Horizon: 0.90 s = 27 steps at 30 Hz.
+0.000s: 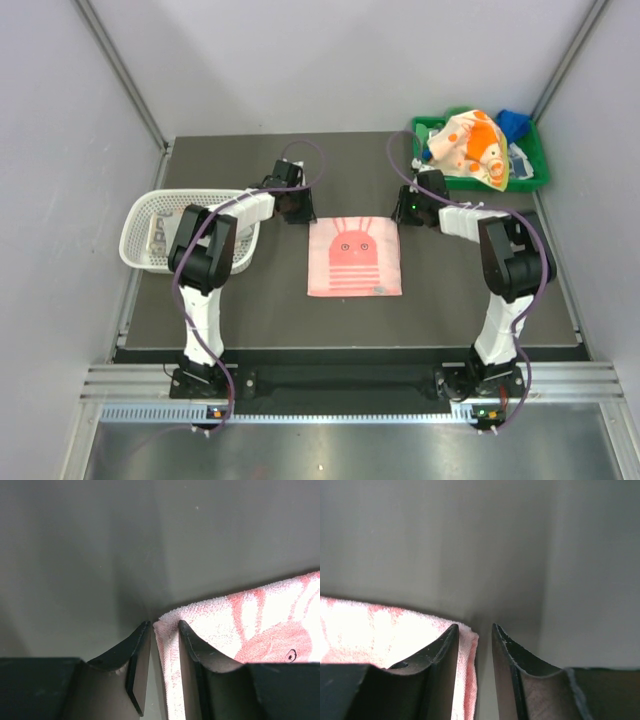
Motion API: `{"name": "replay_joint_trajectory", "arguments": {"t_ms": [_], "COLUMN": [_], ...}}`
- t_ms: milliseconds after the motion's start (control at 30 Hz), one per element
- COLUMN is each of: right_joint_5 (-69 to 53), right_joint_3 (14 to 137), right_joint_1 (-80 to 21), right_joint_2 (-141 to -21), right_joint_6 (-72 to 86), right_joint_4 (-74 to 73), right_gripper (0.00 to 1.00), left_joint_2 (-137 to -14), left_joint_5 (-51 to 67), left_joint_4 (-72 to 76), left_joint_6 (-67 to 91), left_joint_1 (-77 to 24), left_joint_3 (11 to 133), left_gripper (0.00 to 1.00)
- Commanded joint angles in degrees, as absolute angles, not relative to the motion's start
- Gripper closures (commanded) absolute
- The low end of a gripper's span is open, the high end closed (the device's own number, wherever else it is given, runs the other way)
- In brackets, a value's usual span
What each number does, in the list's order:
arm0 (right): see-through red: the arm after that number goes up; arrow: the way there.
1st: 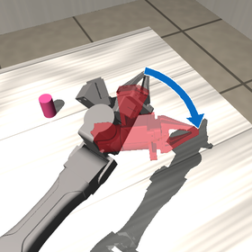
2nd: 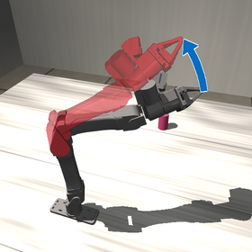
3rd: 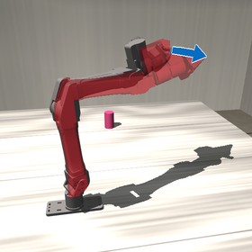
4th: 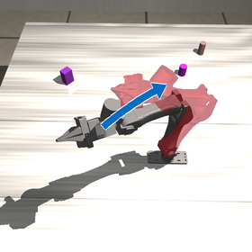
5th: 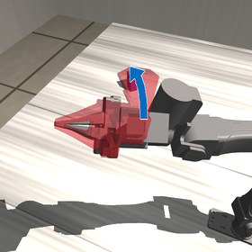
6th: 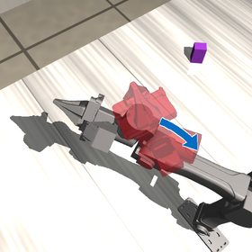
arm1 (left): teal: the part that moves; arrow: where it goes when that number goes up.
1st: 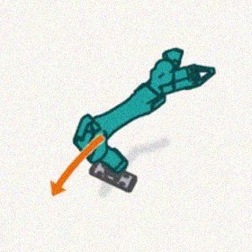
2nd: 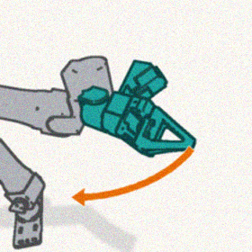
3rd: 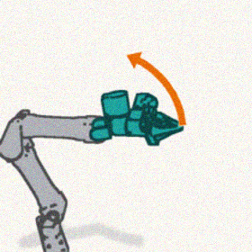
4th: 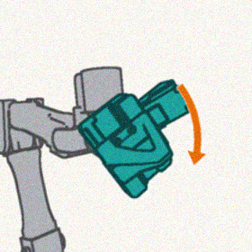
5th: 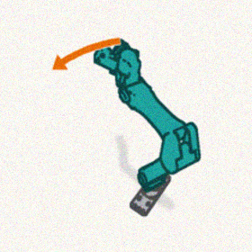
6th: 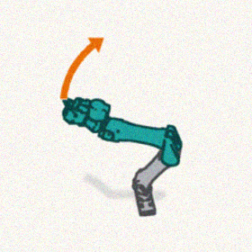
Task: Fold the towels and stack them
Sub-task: Fold the towel
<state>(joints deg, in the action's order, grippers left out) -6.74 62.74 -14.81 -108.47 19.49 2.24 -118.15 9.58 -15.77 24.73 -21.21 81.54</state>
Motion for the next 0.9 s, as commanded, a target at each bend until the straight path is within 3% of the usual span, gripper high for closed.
{"name": "replay_joint_trajectory", "arguments": {"t_ms": [0, 433, 600, 700, 867], "right_joint_5": [-6.3, -8.3, -8.8, -8.8, -8.7], "right_joint_3": [64.5, 66.3, 66.4, 67.1, 67.9], "right_joint_1": [-15.7, -15.7, -15.7, -15.8, -15.7], "right_joint_2": [-108.3, -108.0, -107.0, -107.0, -106.7], "right_joint_6": [18.8, 18.9, 19.2, 19.4, 19.6], "right_joint_4": [2.1, 0.5, 0.4, 0.2, 0.2], "right_gripper": [0.69, 0.82, 0.83, 0.88, 0.94], "left_joint_2": [-120.1, -120.2, -119.9, -119.6, -119.0], "left_joint_5": [9.0, 10.5, 10.9, 10.7, 9.9], "left_joint_4": [-14.9, -12.5, -11.5, -10.9, -9.9], "left_joint_6": [24.9, 25.1, 25.6, 25.7, 26.1], "left_joint_1": [-21.3, -21.4, -21.3, -21.2, -21.2], "left_joint_3": [80.7, 80.7, 80.1, 80.0, 79.9], "left_gripper": [0.66, 0.78, 0.95, 1.00, 1.00]}}
